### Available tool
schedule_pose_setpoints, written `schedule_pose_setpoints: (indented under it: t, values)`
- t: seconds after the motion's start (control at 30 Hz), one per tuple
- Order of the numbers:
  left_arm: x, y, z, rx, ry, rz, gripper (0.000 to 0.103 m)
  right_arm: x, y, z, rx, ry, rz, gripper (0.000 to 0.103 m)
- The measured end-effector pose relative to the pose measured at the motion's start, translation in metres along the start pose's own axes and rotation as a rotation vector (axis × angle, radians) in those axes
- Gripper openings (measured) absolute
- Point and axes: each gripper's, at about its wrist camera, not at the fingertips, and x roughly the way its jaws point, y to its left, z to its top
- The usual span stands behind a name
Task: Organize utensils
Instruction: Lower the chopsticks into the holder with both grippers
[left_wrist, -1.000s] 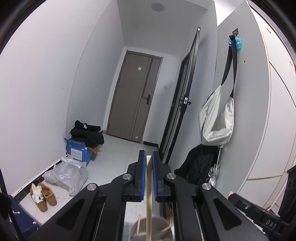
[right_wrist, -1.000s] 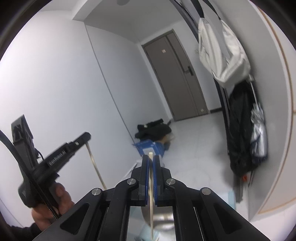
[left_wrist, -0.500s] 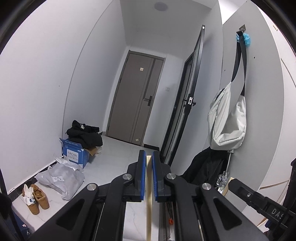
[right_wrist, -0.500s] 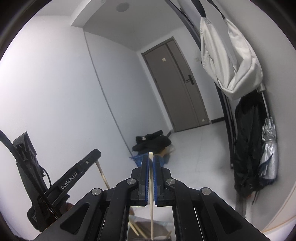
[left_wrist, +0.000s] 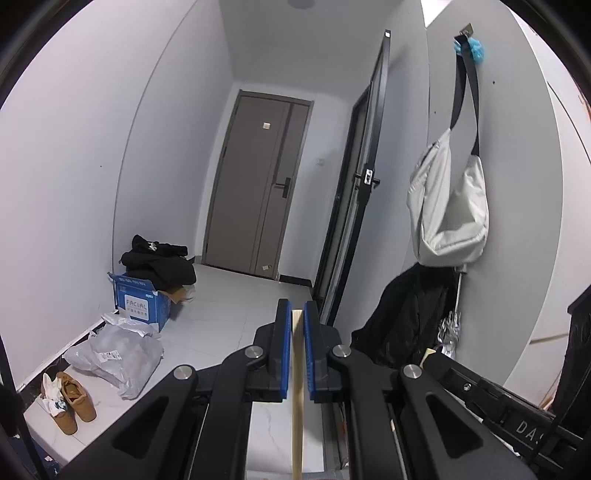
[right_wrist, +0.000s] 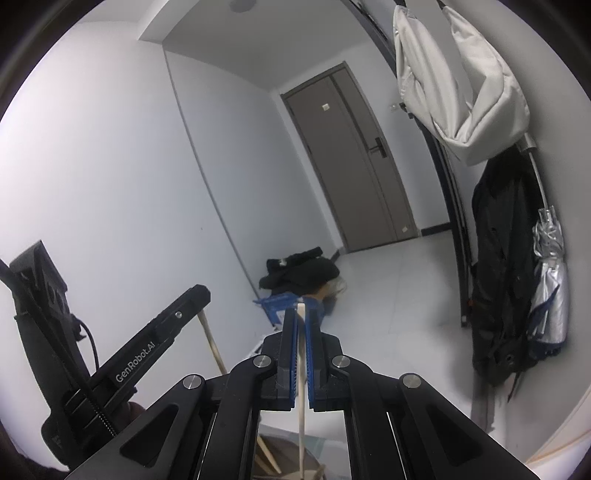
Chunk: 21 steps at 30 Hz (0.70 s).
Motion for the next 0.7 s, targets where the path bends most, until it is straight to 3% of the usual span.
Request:
schedule_pose_setpoints:
  t: [0.33,0.57,0.7]
  values:
    - [-0.002,-0.003,-0.004,0.057,0.075,-0.033,0.003,-0.005,0.006,-0.016,-0.05,0.01,0.051,0.003]
    - [0.0,-0.001,-0.004,0.071,0.17,-0.018,0.003,-0.005,0.011,-0.022,-0.065,0.048,0.096,0.004]
    - [0.004,0.005,-0.002,0.03,0.267,-0.059,0.004,-0.003,0.012,-0.027,-0.057,0.075,0.144,0.006]
